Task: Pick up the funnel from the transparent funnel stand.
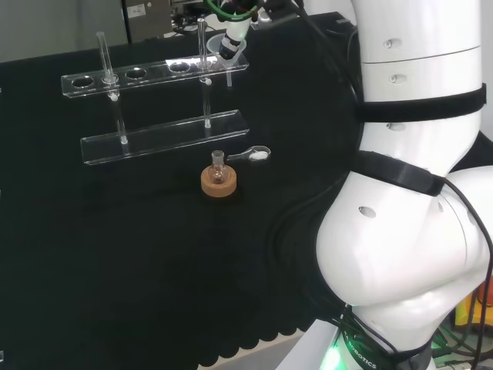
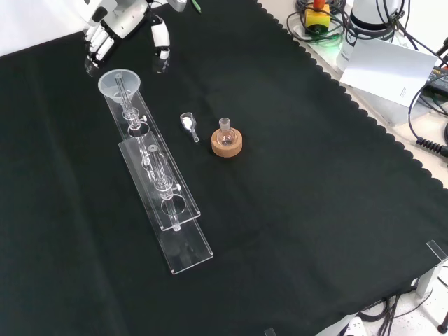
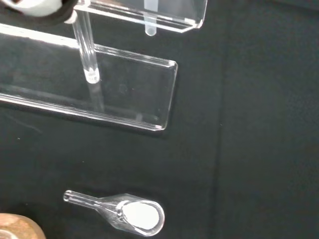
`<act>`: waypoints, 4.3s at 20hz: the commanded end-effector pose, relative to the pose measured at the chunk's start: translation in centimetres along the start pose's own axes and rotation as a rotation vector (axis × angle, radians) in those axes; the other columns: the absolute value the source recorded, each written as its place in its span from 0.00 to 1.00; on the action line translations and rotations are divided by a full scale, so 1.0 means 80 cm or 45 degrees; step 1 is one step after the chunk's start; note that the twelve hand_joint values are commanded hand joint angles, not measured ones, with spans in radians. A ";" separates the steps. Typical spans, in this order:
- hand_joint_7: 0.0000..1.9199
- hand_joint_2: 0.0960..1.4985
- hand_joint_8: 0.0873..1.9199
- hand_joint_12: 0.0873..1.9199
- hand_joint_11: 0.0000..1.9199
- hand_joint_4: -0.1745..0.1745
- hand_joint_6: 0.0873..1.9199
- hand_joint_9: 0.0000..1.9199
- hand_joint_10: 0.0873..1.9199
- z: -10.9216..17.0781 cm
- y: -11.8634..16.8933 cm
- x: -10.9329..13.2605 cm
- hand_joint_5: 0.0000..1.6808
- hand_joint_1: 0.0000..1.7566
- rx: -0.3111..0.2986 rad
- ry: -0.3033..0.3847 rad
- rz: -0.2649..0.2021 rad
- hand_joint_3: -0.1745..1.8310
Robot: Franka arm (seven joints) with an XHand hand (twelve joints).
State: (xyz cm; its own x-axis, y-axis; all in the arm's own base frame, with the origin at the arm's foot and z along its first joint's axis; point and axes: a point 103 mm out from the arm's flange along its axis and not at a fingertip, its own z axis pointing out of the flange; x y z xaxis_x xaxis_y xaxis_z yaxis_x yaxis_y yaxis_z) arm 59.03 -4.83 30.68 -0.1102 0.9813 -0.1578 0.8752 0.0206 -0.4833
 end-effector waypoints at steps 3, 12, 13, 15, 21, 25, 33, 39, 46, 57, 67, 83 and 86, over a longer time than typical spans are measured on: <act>0.00 0.36 0.26 0.73 0.09 0.42 0.00 0.12 0.40 0.005 0.012 0.005 0.02 0.39 0.021 -0.044 0.027 0.32; 0.00 0.35 0.26 0.73 0.10 0.47 0.00 0.12 0.40 0.007 0.020 0.004 0.01 0.39 0.000 -0.066 -0.006 0.32; 0.00 0.35 0.24 0.73 0.10 0.47 0.00 0.11 0.41 0.007 0.020 0.004 0.01 0.39 -0.007 -0.071 -0.008 0.32; 0.00 0.35 0.20 0.72 0.10 0.48 0.00 0.09 0.41 0.009 0.022 0.004 0.00 0.39 -0.007 -0.076 -0.008 0.32; 0.00 0.35 0.17 0.72 0.10 0.49 0.00 0.08 0.41 0.015 0.030 0.004 0.00 0.39 -0.001 -0.087 -0.008 0.32; 0.00 0.35 0.17 0.72 0.10 0.49 0.00 0.08 0.42 0.017 0.035 0.001 0.00 0.39 0.009 -0.087 0.028 0.32; 0.00 0.35 0.20 0.73 0.10 0.49 0.00 0.07 0.42 0.020 0.043 -0.003 0.01 0.39 0.022 -0.097 -0.009 0.32; 0.00 0.35 0.30 0.73 0.09 0.47 0.00 0.09 0.42 0.026 0.049 0.004 0.02 0.39 0.020 -0.140 -0.024 0.33; 0.00 0.35 0.33 0.73 0.09 0.46 0.00 0.10 0.40 0.027 0.051 0.008 0.03 0.40 0.004 -0.181 -0.016 0.33; 0.06 0.37 0.34 0.72 0.09 0.43 0.00 0.15 0.37 0.022 0.050 0.010 0.10 0.42 -0.043 -0.222 -0.014 0.35; 0.09 0.37 0.34 0.72 0.10 0.43 0.00 0.18 0.36 0.020 0.047 0.009 0.16 0.43 -0.068 -0.263 -0.001 0.36; 0.17 0.42 0.33 0.69 0.13 0.47 0.25 0.26 0.29 -0.006 0.029 0.007 0.26 0.45 -0.174 -0.333 0.048 0.38; 0.17 0.42 0.33 0.69 0.13 0.47 0.28 0.26 0.29 -0.015 0.021 0.007 0.25 0.45 -0.183 -0.346 0.056 0.38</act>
State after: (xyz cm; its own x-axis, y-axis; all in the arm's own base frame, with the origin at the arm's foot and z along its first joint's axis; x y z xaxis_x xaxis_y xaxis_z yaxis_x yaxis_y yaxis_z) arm 61.26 -4.17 29.91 -0.1798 0.9019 -0.3928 0.9326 0.0293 -0.3596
